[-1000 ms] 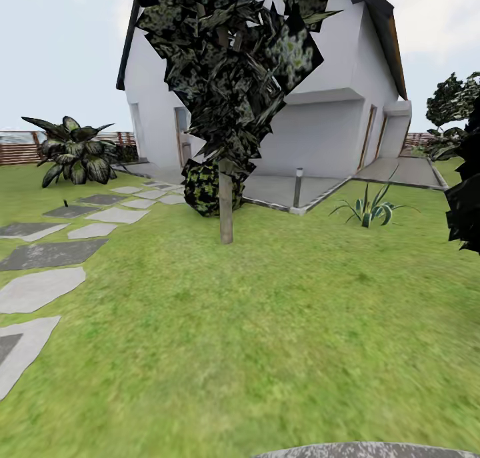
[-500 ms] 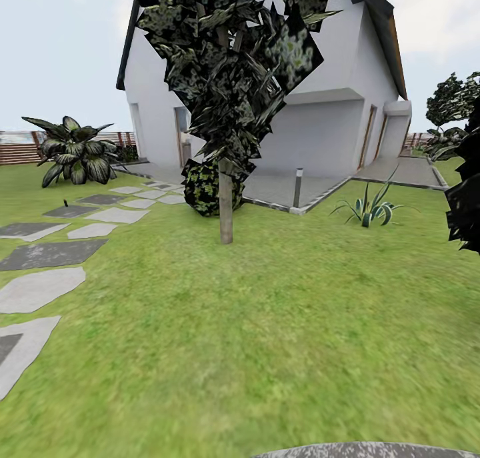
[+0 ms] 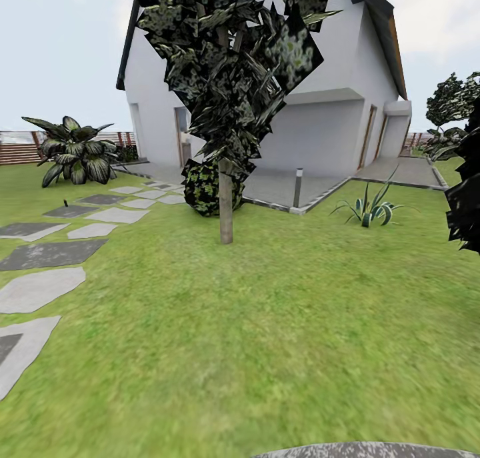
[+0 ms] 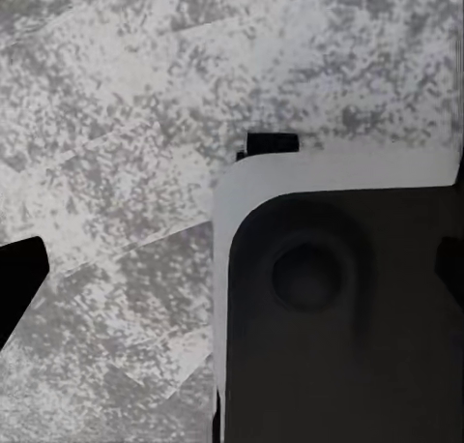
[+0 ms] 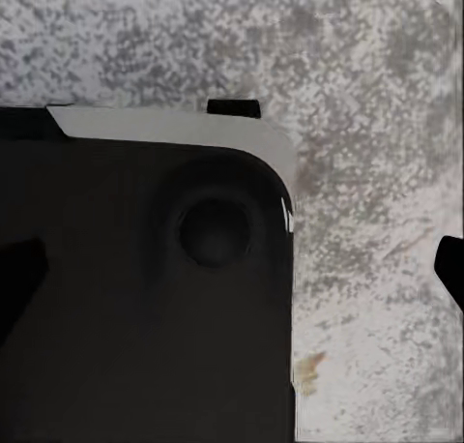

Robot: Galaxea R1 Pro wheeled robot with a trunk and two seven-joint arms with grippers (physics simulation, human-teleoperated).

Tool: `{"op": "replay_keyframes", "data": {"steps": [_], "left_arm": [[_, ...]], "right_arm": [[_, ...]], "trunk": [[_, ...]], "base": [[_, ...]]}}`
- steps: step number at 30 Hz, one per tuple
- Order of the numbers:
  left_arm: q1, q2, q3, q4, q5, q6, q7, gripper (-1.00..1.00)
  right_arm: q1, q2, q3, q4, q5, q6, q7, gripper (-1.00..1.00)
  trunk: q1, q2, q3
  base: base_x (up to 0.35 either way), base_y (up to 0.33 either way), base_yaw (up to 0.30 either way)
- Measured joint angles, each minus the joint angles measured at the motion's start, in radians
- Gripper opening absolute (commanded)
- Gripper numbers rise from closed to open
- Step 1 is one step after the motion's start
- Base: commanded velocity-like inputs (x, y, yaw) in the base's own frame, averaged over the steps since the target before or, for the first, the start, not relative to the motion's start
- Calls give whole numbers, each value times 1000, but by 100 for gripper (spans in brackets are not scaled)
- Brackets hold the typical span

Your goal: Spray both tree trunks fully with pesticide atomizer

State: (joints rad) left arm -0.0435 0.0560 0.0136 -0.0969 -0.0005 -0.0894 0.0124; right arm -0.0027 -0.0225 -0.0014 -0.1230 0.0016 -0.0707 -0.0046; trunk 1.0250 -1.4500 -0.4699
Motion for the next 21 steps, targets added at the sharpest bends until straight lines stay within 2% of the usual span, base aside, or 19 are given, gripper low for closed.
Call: {"op": "replay_keyframes", "data": {"steps": [2,3,4,5,6,8,12,18,21], "left_arm": [[-12,-1,1,-11,-1,-11,0,100],[-15,-1,1,-134,-2,-34,0,100],[-108,-1,1,-218,-2,-36,0,100],[-174,-1,1,-221,-2,-37,0,100],[-165,-1,2,-222,-2,-37,0,100],[-206,-1,1,-223,-3,-36,-1,100],[-249,2,-1,-224,-8,-34,-3,100],[-252,9,-5,-223,-11,-41,-2,100],[-251,16,-7,-219,-10,-80,-2,100]], "right_arm": [[-1,-11,0,-11,0,-11,0,100],[-4,-63,-2,-56,0,-103,-1,100],[-10,-81,-2,-194,0,-114,-1,100],[-18,-82,-1,-330,1,-118,-1,100],[-24,-83,-1,-350,1,-126,-1,100],[-63,-83,-2,-376,0,-139,-1,100],[-143,-85,-5,-383,-1,-146,-2,100],[-173,-108,-10,-368,2,-170,0,100],[-176,-112,-7,-327,4,-187,1,100]], "trunk": [[0,0,0],[0,0,0],[0,0,0],[0,0,0],[0,0,0],[0,0,0],[0,0,0],[0,0,0],[0,0,0]], "base": [[0,0,0],[0,0,0],[0,0,0],[0,0,0],[0,0,0],[0,0,0],[0,0,0],[0,0,0],[0,0,0]]}}
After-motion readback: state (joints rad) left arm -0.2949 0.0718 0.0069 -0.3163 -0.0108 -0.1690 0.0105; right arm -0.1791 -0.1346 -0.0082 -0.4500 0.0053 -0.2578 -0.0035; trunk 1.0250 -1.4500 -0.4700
